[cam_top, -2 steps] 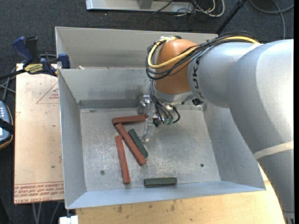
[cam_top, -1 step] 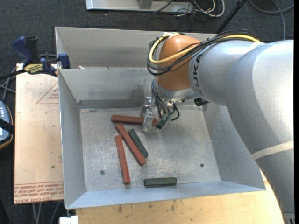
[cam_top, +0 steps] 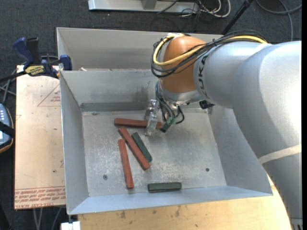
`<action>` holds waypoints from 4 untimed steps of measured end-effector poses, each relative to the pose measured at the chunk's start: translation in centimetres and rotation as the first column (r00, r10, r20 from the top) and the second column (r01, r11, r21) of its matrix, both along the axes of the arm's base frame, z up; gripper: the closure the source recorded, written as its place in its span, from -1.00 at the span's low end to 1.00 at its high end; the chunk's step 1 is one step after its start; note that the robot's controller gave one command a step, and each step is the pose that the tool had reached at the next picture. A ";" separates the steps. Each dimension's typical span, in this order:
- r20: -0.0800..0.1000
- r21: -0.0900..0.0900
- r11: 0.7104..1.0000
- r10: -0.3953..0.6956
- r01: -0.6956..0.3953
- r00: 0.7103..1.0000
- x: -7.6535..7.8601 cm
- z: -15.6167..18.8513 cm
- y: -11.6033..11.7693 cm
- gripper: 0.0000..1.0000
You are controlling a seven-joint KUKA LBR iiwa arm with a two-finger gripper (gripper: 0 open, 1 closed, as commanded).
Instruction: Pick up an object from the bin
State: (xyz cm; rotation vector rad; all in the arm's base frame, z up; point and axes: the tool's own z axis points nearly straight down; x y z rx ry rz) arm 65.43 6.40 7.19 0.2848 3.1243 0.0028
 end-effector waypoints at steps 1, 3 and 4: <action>-0.002 0.000 1.000 0.000 0.000 1.000 -0.1 0.3 0.0 1.00; -0.009 0.000 1.000 0.000 0.000 1.000 -0.3 3.5 0.0 1.00; -0.001 0.000 1.000 0.001 -0.001 1.000 0.0 5.1 0.0 1.00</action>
Offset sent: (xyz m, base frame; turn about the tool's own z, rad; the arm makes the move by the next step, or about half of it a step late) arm -0.0002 0.0001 0.0784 0.0000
